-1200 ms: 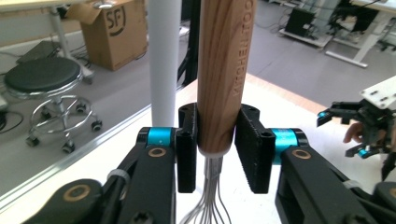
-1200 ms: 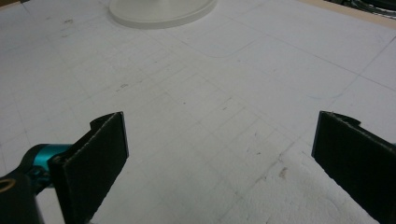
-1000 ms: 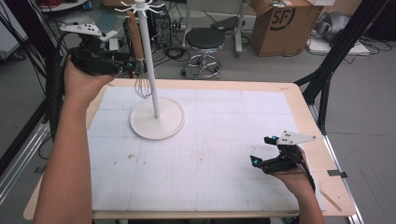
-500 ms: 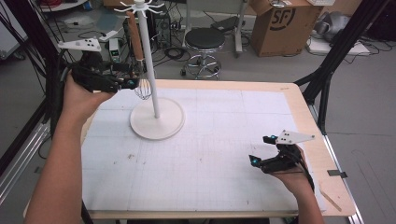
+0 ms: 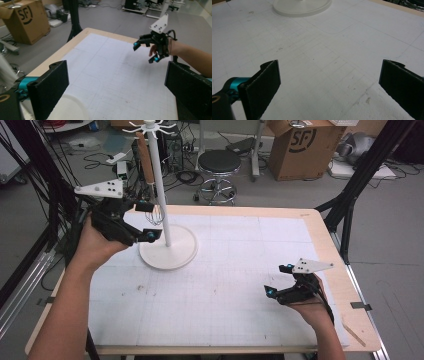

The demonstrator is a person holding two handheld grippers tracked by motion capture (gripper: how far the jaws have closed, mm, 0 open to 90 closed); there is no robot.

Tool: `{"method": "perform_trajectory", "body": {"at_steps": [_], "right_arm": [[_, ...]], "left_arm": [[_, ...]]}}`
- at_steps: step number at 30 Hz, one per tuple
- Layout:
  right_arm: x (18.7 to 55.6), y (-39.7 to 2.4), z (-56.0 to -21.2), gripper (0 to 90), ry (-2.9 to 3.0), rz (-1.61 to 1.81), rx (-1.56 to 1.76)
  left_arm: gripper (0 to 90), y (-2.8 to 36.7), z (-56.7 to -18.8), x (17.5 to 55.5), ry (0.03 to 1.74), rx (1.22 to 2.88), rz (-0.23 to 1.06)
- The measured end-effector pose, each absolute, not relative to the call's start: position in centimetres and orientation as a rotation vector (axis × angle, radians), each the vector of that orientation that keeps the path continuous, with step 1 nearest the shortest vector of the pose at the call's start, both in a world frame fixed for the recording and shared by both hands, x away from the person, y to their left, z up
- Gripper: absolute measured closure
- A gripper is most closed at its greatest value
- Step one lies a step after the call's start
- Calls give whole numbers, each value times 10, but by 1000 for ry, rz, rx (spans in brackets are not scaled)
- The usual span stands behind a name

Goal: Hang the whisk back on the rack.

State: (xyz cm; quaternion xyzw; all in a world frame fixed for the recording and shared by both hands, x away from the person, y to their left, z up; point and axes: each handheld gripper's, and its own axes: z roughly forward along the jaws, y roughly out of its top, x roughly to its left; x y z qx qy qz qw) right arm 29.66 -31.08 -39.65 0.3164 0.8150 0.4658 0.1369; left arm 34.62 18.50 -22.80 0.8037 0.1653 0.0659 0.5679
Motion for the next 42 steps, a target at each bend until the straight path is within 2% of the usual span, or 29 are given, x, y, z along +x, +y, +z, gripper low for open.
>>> {"method": "perform_trajectory", "body": {"at_steps": [3, 10, 24, 42], "right_arm": [[297, -311, -396, 30, 2358, 1349, 914], [296, -311, -398, 30, 2356, 1343, 920], [295, -313, -404, 30, 2374, 1314, 931], [296, -308, -408, 30, 2393, 1281, 942]], "left_arm": [[22, 177, -238, 342, 356, 1898, 130], [16, 167, -269, 335, 304, 1899, 61], [16, 164, -347, 319, 367, 1863, -18], [16, 163, -369, 300, 383, 1932, 54]]}}
